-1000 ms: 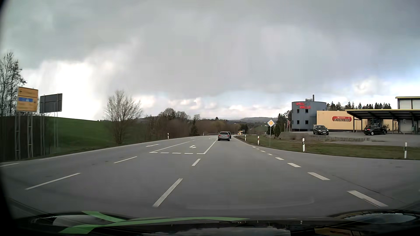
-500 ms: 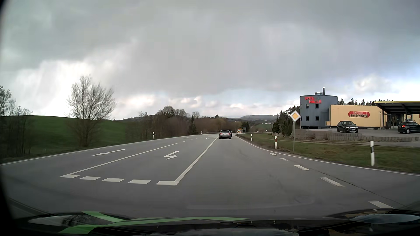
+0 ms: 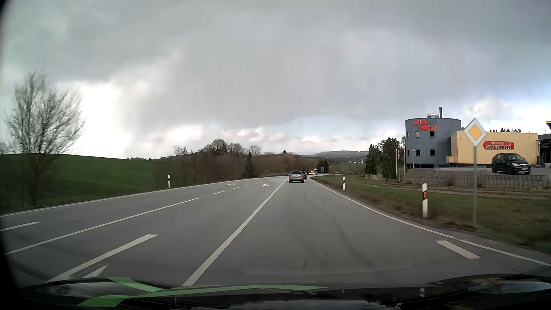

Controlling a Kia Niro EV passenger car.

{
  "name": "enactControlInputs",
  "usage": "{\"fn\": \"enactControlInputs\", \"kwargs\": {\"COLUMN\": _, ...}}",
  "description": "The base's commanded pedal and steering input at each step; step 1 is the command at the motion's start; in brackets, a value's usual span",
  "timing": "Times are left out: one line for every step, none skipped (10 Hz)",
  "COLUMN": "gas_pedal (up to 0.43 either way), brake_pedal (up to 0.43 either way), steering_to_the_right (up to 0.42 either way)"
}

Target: Follow the waypoints while adhering to traffic rules and regulations

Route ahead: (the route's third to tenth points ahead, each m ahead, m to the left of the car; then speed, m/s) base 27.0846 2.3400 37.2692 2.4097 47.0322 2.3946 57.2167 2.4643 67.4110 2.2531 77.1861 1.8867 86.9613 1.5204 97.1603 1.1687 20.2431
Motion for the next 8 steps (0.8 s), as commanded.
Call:
{"fn": "enactControlInputs", "kwargs": {"gas_pedal": 0.059, "brake_pedal": 0.0, "steering_to_the_right": -0.002}}
{"fn": "enactControlInputs", "kwargs": {"gas_pedal": 0.028, "brake_pedal": 0.0, "steering_to_the_right": -0.001}}
{"fn": "enactControlInputs", "kwargs": {"gas_pedal": 0.0, "brake_pedal": 0.0, "steering_to_the_right": 0.0}}
{"fn": "enactControlInputs", "kwargs": {"gas_pedal": 0.0, "brake_pedal": 0.0, "steering_to_the_right": 0.0}}
{"fn": "enactControlInputs", "kwargs": {"gas_pedal": 0.0, "brake_pedal": 0.0, "steering_to_the_right": 0.0}}
{"fn": "enactControlInputs", "kwargs": {"gas_pedal": 0.0, "brake_pedal": 0.0, "steering_to_the_right": 0.0}}
{"fn": "enactControlInputs", "kwargs": {"gas_pedal": 0.0, "brake_pedal": 0.0, "steering_to_the_right": 0.0}}
{"fn": "enactControlInputs", "kwargs": {"gas_pedal": 0.0, "brake_pedal": 0.0, "steering_to_the_right": 0.0}}
